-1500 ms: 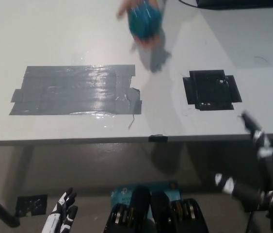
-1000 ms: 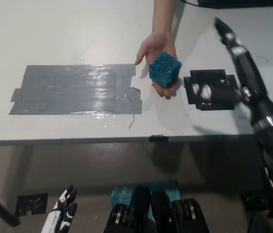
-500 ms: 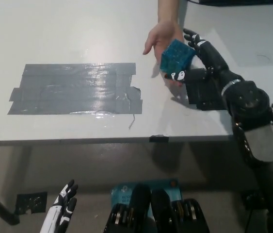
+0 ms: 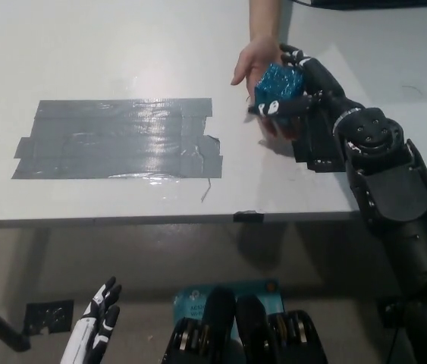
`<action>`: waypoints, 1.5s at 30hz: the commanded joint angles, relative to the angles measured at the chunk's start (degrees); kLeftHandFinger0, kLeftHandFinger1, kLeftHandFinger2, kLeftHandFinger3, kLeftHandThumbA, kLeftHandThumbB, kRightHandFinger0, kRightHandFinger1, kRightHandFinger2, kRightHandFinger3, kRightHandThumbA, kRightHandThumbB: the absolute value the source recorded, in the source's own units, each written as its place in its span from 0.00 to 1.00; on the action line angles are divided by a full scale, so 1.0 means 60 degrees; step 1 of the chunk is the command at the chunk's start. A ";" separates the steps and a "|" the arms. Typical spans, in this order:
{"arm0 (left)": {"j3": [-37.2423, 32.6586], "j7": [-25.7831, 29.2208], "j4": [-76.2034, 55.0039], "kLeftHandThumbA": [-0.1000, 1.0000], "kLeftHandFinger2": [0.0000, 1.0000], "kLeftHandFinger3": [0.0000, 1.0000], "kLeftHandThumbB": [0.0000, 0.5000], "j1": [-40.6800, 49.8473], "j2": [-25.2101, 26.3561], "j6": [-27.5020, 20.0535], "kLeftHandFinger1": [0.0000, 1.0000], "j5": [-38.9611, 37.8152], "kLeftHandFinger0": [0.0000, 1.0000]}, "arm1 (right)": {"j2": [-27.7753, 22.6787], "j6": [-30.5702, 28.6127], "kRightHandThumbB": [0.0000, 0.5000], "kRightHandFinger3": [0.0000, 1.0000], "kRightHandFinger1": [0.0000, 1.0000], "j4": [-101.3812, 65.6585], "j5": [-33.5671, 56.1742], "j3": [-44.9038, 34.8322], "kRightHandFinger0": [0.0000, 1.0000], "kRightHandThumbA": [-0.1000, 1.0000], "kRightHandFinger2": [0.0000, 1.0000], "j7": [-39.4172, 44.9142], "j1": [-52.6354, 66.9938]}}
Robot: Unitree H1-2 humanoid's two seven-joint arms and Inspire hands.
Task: A person hands a rubik's cube to the robot and rhe robot picks it up with its right hand and places it on the black spot on the desk infron tof it
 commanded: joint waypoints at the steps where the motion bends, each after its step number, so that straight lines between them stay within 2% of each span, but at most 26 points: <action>1: -0.0031 0.0010 -0.0238 0.96 1.00 1.00 0.26 -0.0123 0.0100 -0.0290 1.00 0.0140 1.00 | 0.0124 -0.0762 0.50 0.35 0.16 -0.0087 -0.0605 0.0016 0.03 0.15 0.33 -0.1556 -0.0661; 2: -0.0017 -0.0007 -0.0217 0.96 1.00 1.00 0.28 -0.0174 0.0109 -0.0285 1.00 0.0099 1.00 | 0.0074 -0.0764 0.44 0.37 0.20 -0.0116 -0.0675 0.0131 0.00 0.01 0.49 -0.1477 -0.0645; 3: -0.0008 -0.0021 -0.0204 0.96 1.00 1.00 0.28 -0.0204 0.0115 -0.0275 1.00 0.0068 1.00 | 0.0026 -0.0762 0.43 0.44 0.24 -0.0151 -0.0730 0.0237 0.00 0.00 0.57 -0.1374 -0.0619; 4: -0.0006 -0.0034 -0.0200 0.96 1.00 1.00 0.28 -0.0218 0.0114 -0.0270 1.00 0.0042 1.00 | -0.0047 -0.0745 0.40 0.60 0.37 -0.0191 -0.0831 0.0393 0.04 0.00 0.73 -0.1241 -0.0587; 5: -0.0010 -0.0039 -0.0190 0.96 1.00 1.00 0.26 -0.0243 0.0128 -0.0266 1.00 0.0058 1.00 | -0.0121 -0.0836 0.38 0.72 0.45 -0.0210 -0.0898 0.0531 0.06 0.00 0.82 -0.1125 -0.0547; 7: -0.0028 -0.0111 -0.0266 0.96 1.00 1.00 0.27 -0.0211 0.0152 -0.0134 1.00 0.0019 1.00 | -0.0247 -0.0870 0.38 0.84 0.56 -0.0364 -0.0982 0.0768 0.12 0.00 0.93 -0.0907 -0.0380; 9: -0.0013 -0.0136 -0.0274 0.94 1.00 1.00 0.26 -0.0206 0.0138 -0.0088 1.00 -0.0067 1.00 | -0.0339 -0.0778 0.36 0.95 0.65 -0.0495 -0.1023 0.0932 0.16 0.00 1.00 -0.0781 -0.0282; 10: -0.0004 -0.0125 -0.0238 0.93 1.00 1.00 0.24 -0.0254 0.0113 -0.0123 1.00 -0.0102 1.00 | -0.0405 -0.0761 0.34 0.99 0.70 -0.0524 -0.1095 0.1022 0.20 0.00 1.00 -0.0730 -0.0273; 13: -0.0005 -0.0124 -0.0215 0.90 1.00 1.00 0.23 -0.0156 0.0078 -0.0273 1.00 -0.0196 1.00 | -0.0490 -0.0615 0.33 1.00 0.73 -0.0742 -0.1137 0.1153 0.22 0.00 1.00 -0.0721 -0.0088; 14: -0.0013 -0.0108 -0.0237 0.89 1.00 1.00 0.19 -0.0133 0.0071 -0.0242 1.00 -0.0159 1.00 | -0.0550 -0.0634 0.32 1.00 0.73 -0.0807 -0.1170 0.1173 0.22 0.00 1.00 -0.0751 -0.0017; 20: -0.0012 -0.0132 -0.0297 0.91 1.00 1.00 0.20 -0.0069 0.0082 -0.0091 1.00 -0.0171 1.00 | -0.0732 -0.0883 0.28 0.98 0.67 -0.1348 -0.1132 0.0938 0.18 0.00 0.97 -0.1036 0.0110; 24: 0.0038 -0.0166 -0.0240 0.90 1.00 1.00 0.18 -0.0204 0.0090 0.0043 1.00 -0.0296 1.00 | -0.0815 -0.1501 0.27 0.96 0.70 -0.1443 -0.1031 0.0555 0.21 0.00 1.00 -0.1489 -0.0085; 26: 0.0017 -0.0151 -0.0202 0.91 1.00 1.00 0.18 -0.0180 0.0118 -0.0067 1.00 -0.0229 1.00 | -0.0850 -0.1774 0.29 0.99 0.67 -0.1477 -0.1071 0.0411 0.21 0.00 0.99 -0.1746 -0.0109; 27: 0.0014 -0.0146 -0.0161 0.91 1.00 1.00 0.17 -0.0219 0.0106 -0.0068 1.00 -0.0235 1.00 | -0.0912 -0.1768 0.25 1.00 0.68 -0.1493 -0.1167 0.0370 0.22 0.00 1.00 -0.1871 -0.0171; 28: 0.0020 -0.0134 -0.0133 0.91 1.00 1.00 0.16 -0.0244 0.0099 -0.0106 1.00 -0.0243 1.00 | -0.0973 -0.1895 0.26 1.00 0.72 -0.1469 -0.1234 0.0282 0.25 0.00 1.00 -0.2090 -0.0225; 32: 0.0051 -0.0158 -0.0202 0.90 1.00 1.00 0.16 -0.0056 0.0126 -0.0074 1.00 -0.0333 1.00 | -0.0980 -0.2265 0.30 0.99 0.71 -0.1223 -0.1269 0.0047 0.23 0.00 1.00 -0.2568 -0.0193; 33: 0.0045 -0.0148 -0.0206 0.90 1.00 1.00 0.15 -0.0053 0.0118 -0.0051 1.00 -0.0317 1.00 | -0.0999 -0.2315 0.27 0.99 0.73 -0.1125 -0.1270 -0.0012 0.26 0.00 1.00 -0.2664 -0.0196; 35: 0.0041 -0.0146 -0.0233 0.90 1.00 1.00 0.14 -0.0061 0.0126 0.0002 1.00 -0.0304 1.00 | -0.1007 -0.2344 0.27 0.98 0.73 -0.0922 -0.1195 -0.0132 0.27 0.00 1.00 -0.2742 -0.0204; 36: 0.0055 -0.0122 -0.0211 0.89 1.00 1.00 0.14 -0.0099 0.0114 -0.0019 1.00 -0.0309 1.00 | -0.1015 -0.2246 0.28 0.96 0.66 -0.0821 -0.1236 -0.0144 0.21 0.00 1.00 -0.2807 -0.0233; 37: 0.0056 -0.0119 -0.0165 0.89 1.00 1.00 0.15 -0.0123 0.0113 -0.0056 1.00 -0.0319 1.00 | -0.1019 -0.2293 0.28 0.96 0.64 -0.0684 -0.1224 -0.0172 0.19 0.00 1.00 -0.2848 -0.0209; 38: 0.0052 -0.0127 -0.0148 0.89 1.00 1.00 0.15 -0.0100 0.0107 -0.0089 1.00 -0.0345 1.00 | -0.1027 -0.2436 0.29 0.96 0.68 -0.0431 -0.1303 -0.0129 0.26 0.00 1.00 -0.2947 -0.0146; 41: 0.0047 -0.0134 -0.0225 0.88 1.00 1.00 0.12 -0.0061 0.0087 -0.0016 1.00 -0.0372 1.00 | -0.1029 -0.2670 0.29 0.85 0.54 0.0143 -0.1484 0.0065 0.12 0.00 0.92 -0.3045 -0.0028; 45: 0.0077 -0.0122 -0.0211 0.87 1.00 1.00 0.14 -0.0102 0.0092 0.0028 1.00 -0.0414 1.00 | -0.0880 -0.3155 0.34 0.83 0.48 0.0968 -0.1406 0.0162 0.02 0.00 0.89 -0.3109 0.0186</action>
